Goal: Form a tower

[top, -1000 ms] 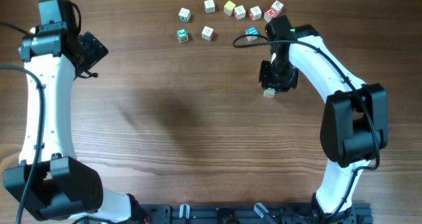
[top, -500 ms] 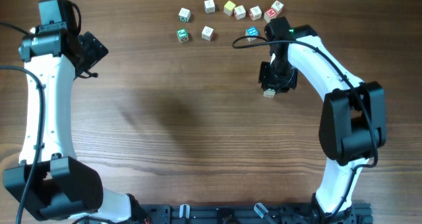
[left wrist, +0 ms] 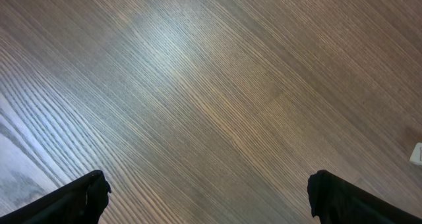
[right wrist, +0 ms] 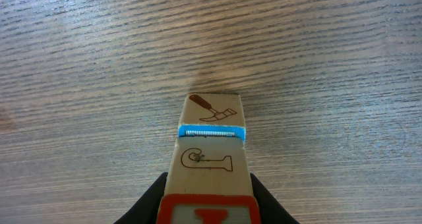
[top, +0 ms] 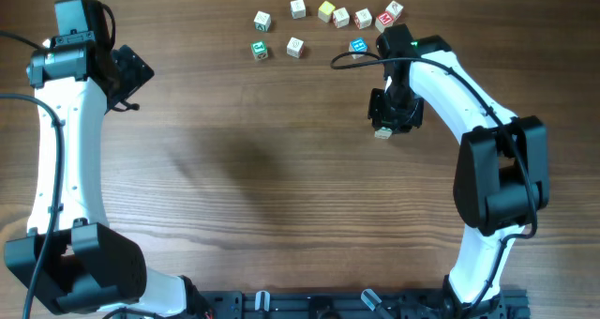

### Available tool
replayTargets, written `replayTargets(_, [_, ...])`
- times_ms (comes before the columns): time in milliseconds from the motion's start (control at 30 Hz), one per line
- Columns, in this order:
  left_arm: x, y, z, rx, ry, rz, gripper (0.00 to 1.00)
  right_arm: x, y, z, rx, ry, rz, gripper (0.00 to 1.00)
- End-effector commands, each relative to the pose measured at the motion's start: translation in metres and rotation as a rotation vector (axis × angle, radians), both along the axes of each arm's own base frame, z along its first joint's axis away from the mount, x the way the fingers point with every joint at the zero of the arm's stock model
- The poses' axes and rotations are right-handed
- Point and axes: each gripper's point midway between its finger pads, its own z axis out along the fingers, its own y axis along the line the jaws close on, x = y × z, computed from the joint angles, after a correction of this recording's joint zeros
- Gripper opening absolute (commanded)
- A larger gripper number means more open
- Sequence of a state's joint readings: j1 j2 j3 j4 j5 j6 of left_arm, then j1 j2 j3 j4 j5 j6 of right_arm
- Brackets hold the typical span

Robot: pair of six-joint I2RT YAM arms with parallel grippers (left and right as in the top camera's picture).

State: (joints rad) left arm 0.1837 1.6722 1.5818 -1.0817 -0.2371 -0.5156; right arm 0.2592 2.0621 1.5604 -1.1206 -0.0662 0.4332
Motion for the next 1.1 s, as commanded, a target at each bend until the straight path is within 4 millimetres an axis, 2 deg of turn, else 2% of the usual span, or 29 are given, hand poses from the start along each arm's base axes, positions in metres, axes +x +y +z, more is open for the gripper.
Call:
replayTargets(0, [-0.0006, 0.0009, -0.0051, -0.010, 0.009, 0.018, 1.00, 0.0072, -0.0015, -0.0016, -0.021, -0.010, -0.021, 0.05])
replayTargets(233, [-0.0006, 0.0009, -0.0051, -0.010, 0.009, 0.018, 1.00, 0.0092, -0.0076, -0.0015, -0.010, -0.006, -0.066, 0.04])
replayTargets(667, [-0.0006, 0.0009, -0.0051, -0.010, 0.009, 0.018, 1.00, 0.0126, 0.0019, 0.0014, 0.029, -0.019, -0.020, 0.04])
replayTargets(1067, [-0.0006, 0.0009, -0.0051, -0.010, 0.009, 0.018, 1.00, 0.0090, 0.0013, -0.0008, 0.027, -0.007, -0.003, 0.05])
